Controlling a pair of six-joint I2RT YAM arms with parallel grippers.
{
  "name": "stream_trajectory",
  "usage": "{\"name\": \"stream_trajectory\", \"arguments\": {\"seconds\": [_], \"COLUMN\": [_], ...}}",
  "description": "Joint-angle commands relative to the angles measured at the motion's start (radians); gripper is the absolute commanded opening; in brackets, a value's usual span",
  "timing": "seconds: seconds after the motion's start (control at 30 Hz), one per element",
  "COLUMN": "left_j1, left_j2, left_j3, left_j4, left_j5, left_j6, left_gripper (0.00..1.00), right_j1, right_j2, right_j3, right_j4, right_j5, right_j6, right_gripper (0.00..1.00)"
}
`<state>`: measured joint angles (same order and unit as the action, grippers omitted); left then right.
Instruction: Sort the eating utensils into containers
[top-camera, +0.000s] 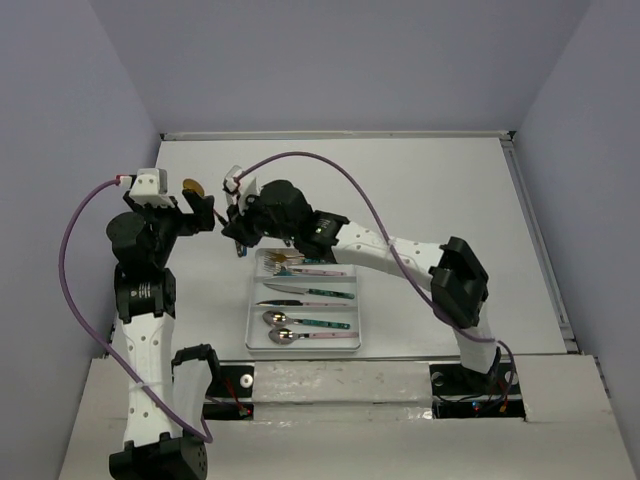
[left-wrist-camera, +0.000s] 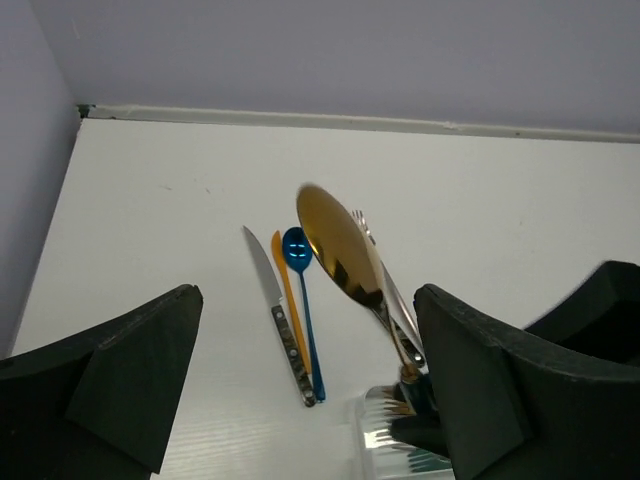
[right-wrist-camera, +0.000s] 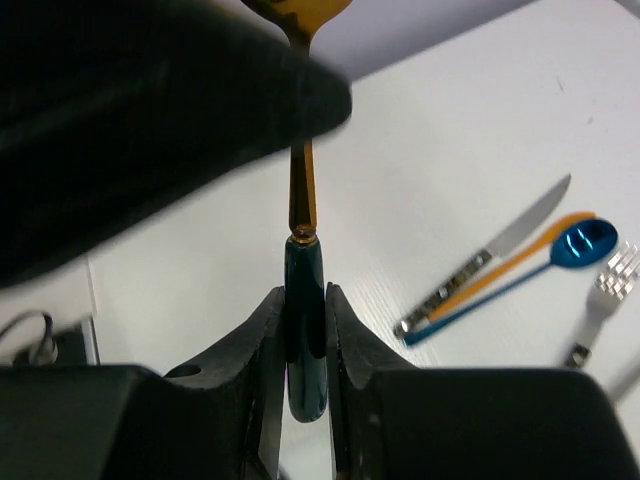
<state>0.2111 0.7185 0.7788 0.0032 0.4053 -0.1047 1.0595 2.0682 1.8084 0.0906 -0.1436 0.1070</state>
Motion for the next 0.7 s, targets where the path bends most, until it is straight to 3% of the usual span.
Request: {"name": "stream_trajectory", "arguments": {"seconds": [0.0,0.23,0.4,0.67], "left_j1": [0.001,0.008,0.016,0.027], "left_j2": [-0.021,0.009,0.010,0.012], "left_j3": [0.082,0.085,0.073,0.057], "left_j4": [-0.095,-0.154,-0.131,-0.126], "left_j5": [-0.069,-0.097,-0.089,-0.092], "left_j6": [0.164,0.212,0.209,0.221], "left_gripper": [0.99,0.99,0.99,0.99], "right_j1": [0.000,0.000,0.000,0.042], "right_j2": [-0.186,-0.427,-0.574,-0.516], "right_j3": [-0.107,-0.430,-0.635,-0.735], "right_j4": [-0.230,-0.546,-0.581,-0.638], "right_j5": [-0.044,-0.125,-0.257,-0.298], "right_j6": [-0.214,-0.296,-0.296,-0.369], "right_gripper": [0.00,0.00,0.00,0.00]}}
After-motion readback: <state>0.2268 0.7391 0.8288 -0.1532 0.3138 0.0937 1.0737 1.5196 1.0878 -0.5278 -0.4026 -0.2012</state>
